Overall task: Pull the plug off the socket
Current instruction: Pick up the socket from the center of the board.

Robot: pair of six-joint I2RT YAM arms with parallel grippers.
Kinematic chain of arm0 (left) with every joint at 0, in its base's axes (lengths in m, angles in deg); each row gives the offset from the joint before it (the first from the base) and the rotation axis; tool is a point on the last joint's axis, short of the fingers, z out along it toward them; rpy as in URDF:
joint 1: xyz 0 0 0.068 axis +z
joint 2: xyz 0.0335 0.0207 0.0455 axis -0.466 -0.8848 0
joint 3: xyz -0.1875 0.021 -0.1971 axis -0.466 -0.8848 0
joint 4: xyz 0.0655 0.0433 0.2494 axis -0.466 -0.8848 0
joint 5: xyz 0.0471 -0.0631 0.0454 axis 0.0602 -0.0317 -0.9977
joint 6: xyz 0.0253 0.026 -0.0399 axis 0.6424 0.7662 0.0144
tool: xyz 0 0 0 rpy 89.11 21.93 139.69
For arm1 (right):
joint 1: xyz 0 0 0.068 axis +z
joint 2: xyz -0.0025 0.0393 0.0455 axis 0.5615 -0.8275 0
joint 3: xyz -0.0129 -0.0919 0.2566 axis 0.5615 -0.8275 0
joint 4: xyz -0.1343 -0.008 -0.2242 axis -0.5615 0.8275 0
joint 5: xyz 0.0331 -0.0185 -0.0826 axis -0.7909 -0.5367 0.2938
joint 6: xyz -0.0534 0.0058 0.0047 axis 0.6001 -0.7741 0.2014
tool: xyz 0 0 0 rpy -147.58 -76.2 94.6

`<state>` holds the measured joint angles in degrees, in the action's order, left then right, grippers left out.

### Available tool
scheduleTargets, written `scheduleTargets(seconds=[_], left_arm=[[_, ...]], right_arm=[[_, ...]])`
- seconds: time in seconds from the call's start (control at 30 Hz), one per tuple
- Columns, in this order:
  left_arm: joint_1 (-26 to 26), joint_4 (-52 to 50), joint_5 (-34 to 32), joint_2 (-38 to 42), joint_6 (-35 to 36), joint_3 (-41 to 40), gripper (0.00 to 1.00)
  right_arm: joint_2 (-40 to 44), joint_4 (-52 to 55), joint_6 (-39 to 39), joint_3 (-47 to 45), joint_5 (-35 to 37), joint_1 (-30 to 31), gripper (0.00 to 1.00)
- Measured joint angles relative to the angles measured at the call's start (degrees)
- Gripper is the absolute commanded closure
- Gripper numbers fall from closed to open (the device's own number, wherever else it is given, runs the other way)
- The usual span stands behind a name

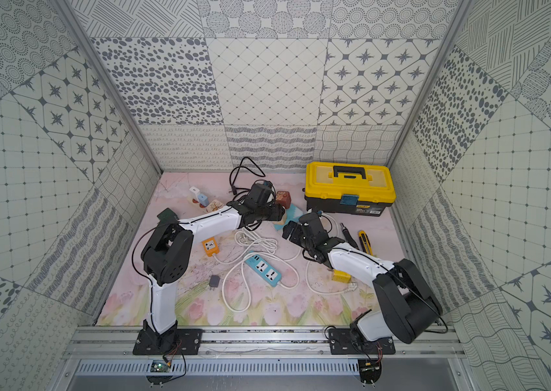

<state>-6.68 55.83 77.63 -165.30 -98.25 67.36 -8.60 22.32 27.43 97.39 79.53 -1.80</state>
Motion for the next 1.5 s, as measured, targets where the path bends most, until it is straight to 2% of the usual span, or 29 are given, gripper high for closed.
scheduleTargets(seconds=[0.13, 0.23, 0.43, 0.7, 0.87, 1.13, 1.3, 1.4, 1.5], left_arm=[[1.7, -1.3, 3.5, 2.4, -2.3, -2.9, 0.60], [3.2, -1.3, 6.5, 3.2, -3.9, -4.2, 0.61], [4.9, -1.8, 10.6, 3.8, -5.1, -5.0, 0.61], [5.8, -2.3, 13.5, 3.7, -5.2, -5.0, 0.61], [6.1, -2.6, 14.6, 3.3, -5.2, -4.6, 0.61], [6.2, -2.6, 15.7, 2.6, -5.1, -4.1, 0.59], [6.2, -2.4, 16.0, 2.4, -5.0, -4.0, 0.59], [6.3, -2.1, 16.5, 2.3, -5.0, -4.0, 0.58], [6.5, -1.0, 16.4, 2.3, -4.9, -4.0, 0.52]], right_arm=[[-10.5, -10.3, -6.4, 0.7, -3.3, 0.0, 0.20], [-14.5, -17.9, -10.0, 0.2, -3.7, 0.4, 0.27], [-15.3, -28.8, -14.8, -1.8, -0.4, 0.5, 0.30], [-19.1, -38.1, -20.1, -3.6, 5.3, 0.6, 0.33], [-23.8, -44.0, -22.1, -3.3, 8.0, 0.6, 0.34], [-31.4, -54.6, -24.3, -1.2, 10.8, 0.6, 0.42], [-33.7, -58.4, -24.9, -0.4, 12.3, 0.6, 0.54], [-34.3, -59.8, -24.8, 0.0, 12.9, 0.6, 0.64], [-34.8, -61.5, -23.1, 0.0, 12.9, 0.7, 0.74]])
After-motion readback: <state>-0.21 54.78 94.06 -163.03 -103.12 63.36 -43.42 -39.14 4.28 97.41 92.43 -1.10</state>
